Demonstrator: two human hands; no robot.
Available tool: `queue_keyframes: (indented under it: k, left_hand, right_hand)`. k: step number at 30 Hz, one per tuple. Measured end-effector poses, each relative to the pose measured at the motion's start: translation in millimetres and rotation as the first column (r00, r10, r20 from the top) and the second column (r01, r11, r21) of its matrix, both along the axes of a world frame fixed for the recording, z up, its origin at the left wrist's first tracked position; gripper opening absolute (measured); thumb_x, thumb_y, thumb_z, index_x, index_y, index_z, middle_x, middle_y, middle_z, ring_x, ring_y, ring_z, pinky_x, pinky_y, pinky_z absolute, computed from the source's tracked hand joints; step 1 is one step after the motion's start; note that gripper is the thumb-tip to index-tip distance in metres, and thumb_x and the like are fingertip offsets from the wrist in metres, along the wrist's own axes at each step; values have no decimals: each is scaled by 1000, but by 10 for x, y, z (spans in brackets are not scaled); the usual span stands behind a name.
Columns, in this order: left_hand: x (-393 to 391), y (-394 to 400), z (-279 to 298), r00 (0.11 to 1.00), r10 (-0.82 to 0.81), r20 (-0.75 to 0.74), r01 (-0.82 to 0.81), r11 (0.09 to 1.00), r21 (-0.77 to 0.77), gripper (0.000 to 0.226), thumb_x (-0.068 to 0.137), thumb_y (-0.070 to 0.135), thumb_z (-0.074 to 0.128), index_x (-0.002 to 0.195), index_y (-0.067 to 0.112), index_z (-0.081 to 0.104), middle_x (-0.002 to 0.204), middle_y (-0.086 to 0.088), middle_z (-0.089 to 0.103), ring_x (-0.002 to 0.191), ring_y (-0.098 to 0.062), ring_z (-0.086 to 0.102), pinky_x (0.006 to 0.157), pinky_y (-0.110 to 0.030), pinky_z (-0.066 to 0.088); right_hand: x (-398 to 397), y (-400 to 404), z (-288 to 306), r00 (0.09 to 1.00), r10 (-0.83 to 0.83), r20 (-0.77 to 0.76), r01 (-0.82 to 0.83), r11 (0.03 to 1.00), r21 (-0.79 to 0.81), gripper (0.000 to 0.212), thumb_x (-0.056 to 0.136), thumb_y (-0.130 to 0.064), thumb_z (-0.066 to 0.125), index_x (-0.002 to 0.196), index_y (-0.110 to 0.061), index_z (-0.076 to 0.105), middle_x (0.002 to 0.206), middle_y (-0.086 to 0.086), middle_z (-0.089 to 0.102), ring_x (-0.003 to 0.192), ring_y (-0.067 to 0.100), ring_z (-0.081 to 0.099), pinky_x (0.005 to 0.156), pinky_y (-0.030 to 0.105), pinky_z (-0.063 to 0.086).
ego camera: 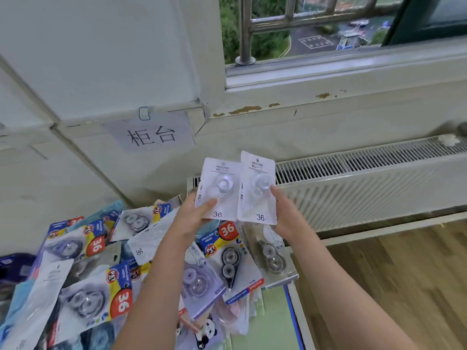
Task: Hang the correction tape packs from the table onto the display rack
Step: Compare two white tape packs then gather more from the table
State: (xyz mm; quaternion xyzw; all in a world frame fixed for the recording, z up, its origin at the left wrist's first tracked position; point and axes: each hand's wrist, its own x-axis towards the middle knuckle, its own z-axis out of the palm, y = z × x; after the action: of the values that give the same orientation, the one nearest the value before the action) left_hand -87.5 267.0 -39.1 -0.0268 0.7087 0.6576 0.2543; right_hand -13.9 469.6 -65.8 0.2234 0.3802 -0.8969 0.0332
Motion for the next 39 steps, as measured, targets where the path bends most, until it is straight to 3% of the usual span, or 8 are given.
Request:
queue_keyframes:
  k: [5, 10, 15, 19, 26, 30, 34, 39]
  left_hand:
    - [451, -92, 231, 996, -80, -41, 86, 981, 176, 20, 92, 7, 57, 112, 11, 60, 93, 1, 75, 81, -13, 71, 69, -29, 59]
    - [952, 138, 394, 971, -218, -96, 236, 934, 269, 44, 82, 8, 63, 126, 2, 56, 99, -4, 73, 84, -15, 71, 65, -25, 57]
    - [1641, 786, 673, 886, -441, -140, 461, 813, 355, 31, 90, -1, 55, 120, 1, 58, 86, 2, 75, 79, -12, 71, 66, -20, 55]
    - [2440, 1281, 996, 731, -646, -220, 671, 621, 406, 23, 91, 1, 55, 101, 20, 63, 84, 6, 75, 80, -8, 71, 68, -20, 56]
    - [4175, 1675, 1348, 446, -862, -240, 830, 299, 470, 29, 74, 18, 69, 103, 18, 68, 98, -5, 74, 91, -21, 71, 75, -31, 56]
    - [5440, 1660, 1378, 244, -935, -258, 877, 98, 471, 31, 76, 24, 69, 108, 24, 68, 108, -6, 72, 104, -24, 67, 89, -39, 51]
    - [6814, 1553, 1414, 82, -959, -271, 870, -63, 488, 37, 81, 17, 63, 118, 21, 61, 102, 2, 74, 94, -13, 70, 79, -30, 54]
    - [8197, 1382, 1468, -93, -957, -276, 846, -222, 485, 50, 75, 20, 67, 125, 20, 57, 112, 2, 72, 106, -17, 67, 101, -47, 45]
  right_hand:
    - [622, -200, 184, 981, -80, -175, 91, 994, 57, 84, 45, -33, 94, 117, -8, 59, 106, 12, 69, 91, 26, 69, 68, 37, 58]
    - [1479, -183, 563, 906, -330, -264, 369, 923, 113, 67, 61, -31, 86, 118, -5, 61, 105, 11, 71, 93, 23, 69, 73, 32, 57]
    - [2627, 6, 1015, 734, -613, -292, 677, 697, 236, 39, 70, -27, 76, 105, -13, 68, 104, 10, 72, 90, 24, 69, 82, 39, 56]
    - [3591, 50, 1342, 519, -774, -363, 854, 461, 240, 25, 66, -24, 75, 91, -22, 76, 99, 4, 73, 90, 19, 70, 77, 33, 58]
    - [5521, -264, 1654, 145, -891, -430, 967, 35, 252, 27, 83, -9, 55, 109, -9, 64, 100, 4, 73, 94, 17, 69, 76, 28, 57]
    - [6775, -710, 1715, -66, -898, -435, 939, -203, 276, 24, 82, -8, 57, 104, -10, 66, 97, 3, 74, 89, 16, 70, 74, 28, 58]
    - [7977, -1233, 1766, -222, -877, -427, 852, -387, 353, 18, 85, -8, 56, 101, -9, 65, 89, 2, 74, 81, 15, 70, 70, 26, 58]
    - [9212, -1816, 1827, -413, -797, -441, 743, -574, 344, 22, 78, -14, 61, 100, -9, 66, 91, 2, 74, 81, 14, 70, 68, 24, 57]
